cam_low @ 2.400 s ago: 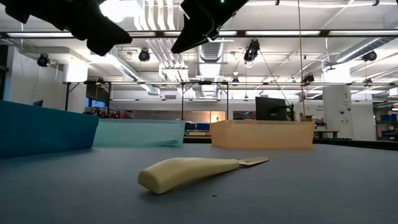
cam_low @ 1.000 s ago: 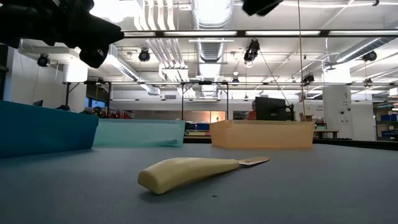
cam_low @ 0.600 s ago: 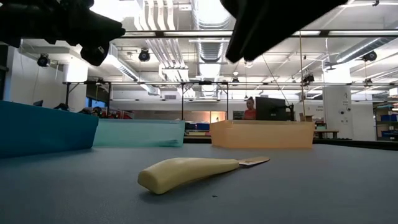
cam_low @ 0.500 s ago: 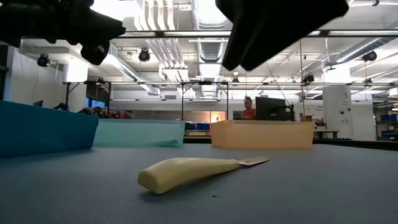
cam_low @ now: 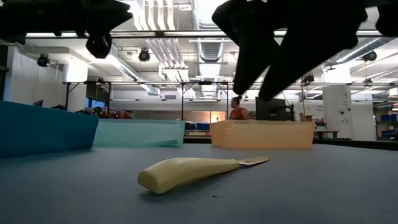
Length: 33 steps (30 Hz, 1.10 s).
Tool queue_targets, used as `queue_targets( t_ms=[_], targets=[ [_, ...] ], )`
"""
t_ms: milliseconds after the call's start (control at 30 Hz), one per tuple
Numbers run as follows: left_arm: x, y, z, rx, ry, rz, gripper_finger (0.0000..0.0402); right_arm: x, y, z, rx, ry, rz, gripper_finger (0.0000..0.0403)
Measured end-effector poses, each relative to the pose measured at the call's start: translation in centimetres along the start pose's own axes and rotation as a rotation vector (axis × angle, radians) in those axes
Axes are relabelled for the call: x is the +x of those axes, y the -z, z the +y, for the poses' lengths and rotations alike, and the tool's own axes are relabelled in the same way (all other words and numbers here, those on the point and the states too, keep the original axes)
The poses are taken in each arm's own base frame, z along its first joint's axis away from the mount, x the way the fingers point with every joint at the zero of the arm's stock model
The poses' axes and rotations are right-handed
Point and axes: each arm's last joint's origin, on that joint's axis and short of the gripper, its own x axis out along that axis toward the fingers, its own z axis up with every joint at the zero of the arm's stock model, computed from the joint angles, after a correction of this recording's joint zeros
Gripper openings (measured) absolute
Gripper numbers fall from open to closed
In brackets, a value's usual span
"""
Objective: Sort silverware by color (type)
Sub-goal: Put the light yellow knife into the blue bin
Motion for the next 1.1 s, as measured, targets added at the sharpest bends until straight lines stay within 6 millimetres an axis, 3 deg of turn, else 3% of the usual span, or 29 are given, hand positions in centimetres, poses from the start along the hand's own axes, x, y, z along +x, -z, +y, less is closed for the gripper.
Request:
queue_targets(
  t_ms=[333,633,967,1100],
  targets=[
    [1.0,0.9,-0.3,0.035,0.031,0.02,0.0048,1.6,1.3,0.0,0.045,-0.034,-0.026,0.0141],
    [1.5,1.7,-0.2,0.035,0.019,0.061,0.0048,2.8,2.3,-1.2,0.138,-0.102,-0.05,0.0141],
    [1.5,1.7,-0.2,0.036,0.019,0.061,0.0048,3.0,2.0,-1.7,0.137,-0.088,-0.103,0.0141],
    [1.5,1.7,-0.2,0.036,0.019,0.06,0.0048,4.1,2.1,-2.1,0.135,-0.107,-0.123,0.0141]
  ],
)
